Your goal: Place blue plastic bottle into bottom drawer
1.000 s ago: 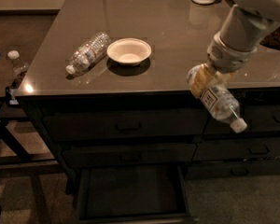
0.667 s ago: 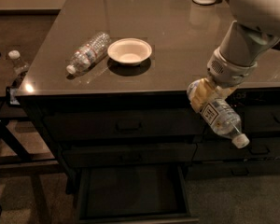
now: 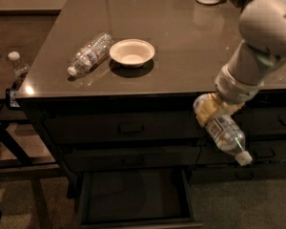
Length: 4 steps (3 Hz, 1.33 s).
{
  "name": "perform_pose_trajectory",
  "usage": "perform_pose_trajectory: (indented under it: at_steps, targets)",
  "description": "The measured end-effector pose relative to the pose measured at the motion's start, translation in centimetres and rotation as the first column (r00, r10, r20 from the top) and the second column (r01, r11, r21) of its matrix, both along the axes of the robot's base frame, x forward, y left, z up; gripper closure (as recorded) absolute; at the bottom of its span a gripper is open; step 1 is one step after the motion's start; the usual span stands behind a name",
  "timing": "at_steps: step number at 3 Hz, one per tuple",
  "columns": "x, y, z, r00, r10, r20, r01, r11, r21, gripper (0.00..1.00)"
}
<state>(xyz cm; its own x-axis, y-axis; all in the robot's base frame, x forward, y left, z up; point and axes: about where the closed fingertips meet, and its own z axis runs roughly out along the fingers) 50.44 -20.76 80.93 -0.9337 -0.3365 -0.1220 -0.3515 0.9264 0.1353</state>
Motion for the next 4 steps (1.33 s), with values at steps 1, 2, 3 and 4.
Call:
perform_pose_trajectory:
  at_steps: [1, 2, 3, 4]
  targets:
    - [-0.9, -1.5, -4.8, 0.9961, -0.067, -0.058, 0.068, 0.998, 0.015, 1.00]
    - [-1.3, -2.0, -9.4, 0.9857, -0.110, -0.128, 0.114, 0.993, 0.023, 1.00]
    - [-1.3, -2.0, -9.4, 0.9857, -0.110, -0.128, 0.114, 0.993, 0.023, 1.00]
    - [-1.5, -2.2, -12.8, 0.9719, -0.157, -0.175, 0.172, 0.982, 0.074, 1.00]
